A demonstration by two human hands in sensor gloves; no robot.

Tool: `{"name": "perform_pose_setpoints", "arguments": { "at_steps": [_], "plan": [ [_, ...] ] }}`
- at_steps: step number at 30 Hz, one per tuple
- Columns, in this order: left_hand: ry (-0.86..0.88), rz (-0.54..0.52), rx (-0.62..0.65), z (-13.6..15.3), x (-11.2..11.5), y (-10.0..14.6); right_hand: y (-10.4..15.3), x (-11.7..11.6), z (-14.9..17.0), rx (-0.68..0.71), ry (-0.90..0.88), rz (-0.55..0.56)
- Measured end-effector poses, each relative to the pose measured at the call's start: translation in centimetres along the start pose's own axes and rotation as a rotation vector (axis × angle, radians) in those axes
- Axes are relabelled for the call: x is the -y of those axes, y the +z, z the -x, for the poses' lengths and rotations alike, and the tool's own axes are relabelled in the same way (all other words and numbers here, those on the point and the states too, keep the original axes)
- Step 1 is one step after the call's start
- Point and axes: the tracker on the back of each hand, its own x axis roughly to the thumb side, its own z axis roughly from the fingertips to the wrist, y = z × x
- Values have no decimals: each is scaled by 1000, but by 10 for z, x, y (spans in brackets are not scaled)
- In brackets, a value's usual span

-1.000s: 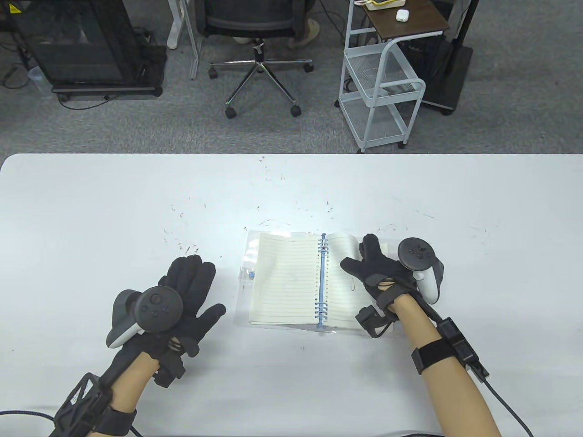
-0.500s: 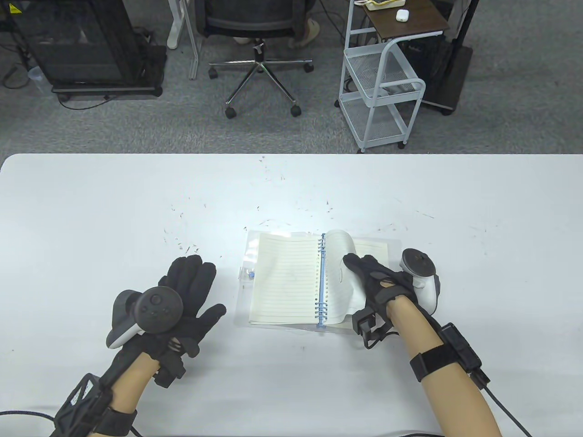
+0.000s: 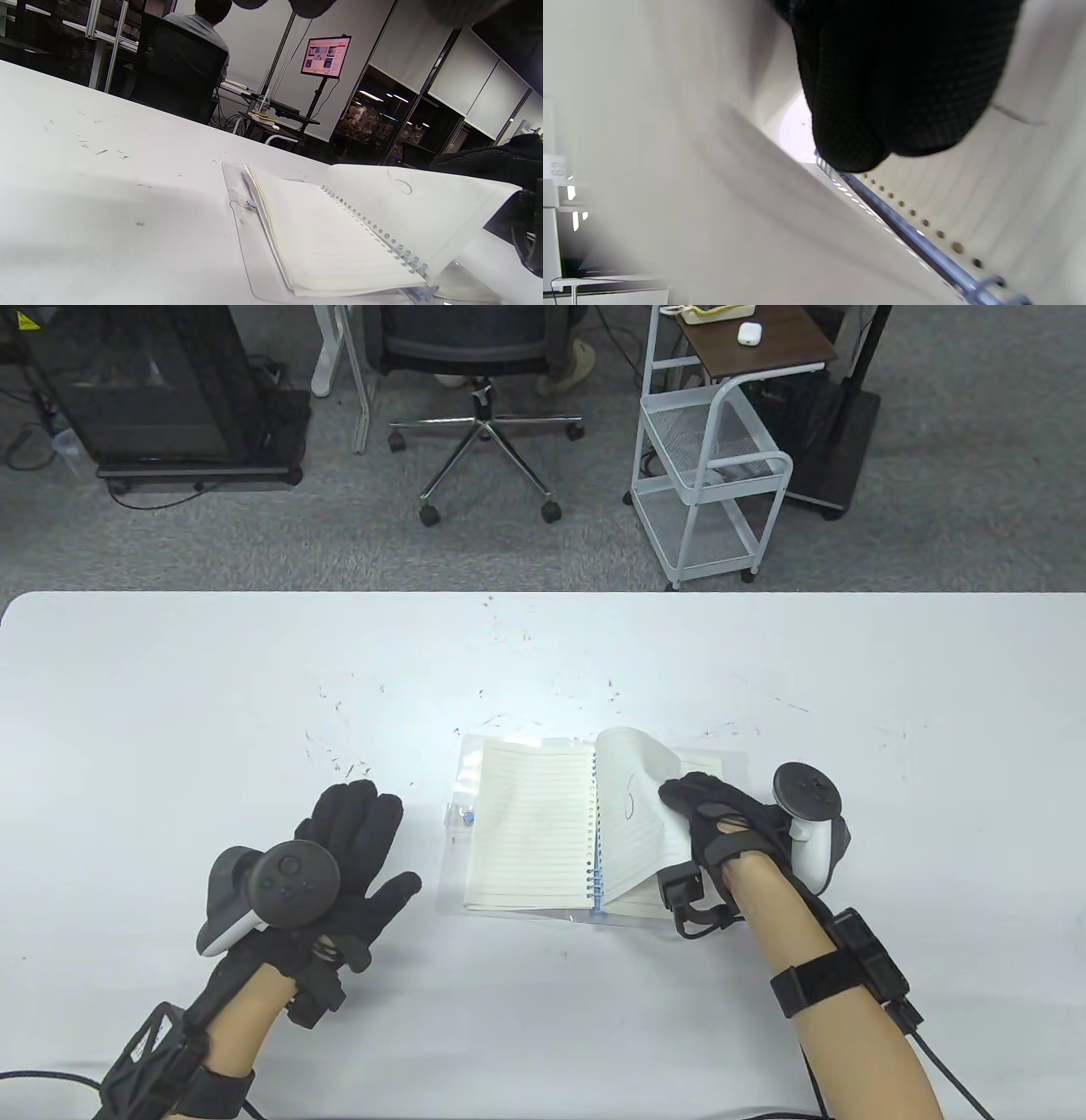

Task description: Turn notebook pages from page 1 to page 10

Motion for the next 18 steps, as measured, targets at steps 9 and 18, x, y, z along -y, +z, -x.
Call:
{"name": "perform_pose_setpoints", "arguments": {
  "at_steps": [9,18],
  "plan": [
    [4,-10,5,0,-2,1,-8,-54,-47,192,261,-10],
    [4,-16,15,-1,-3,1,-18,-135,-55,321,543,-58]
  ]
}}
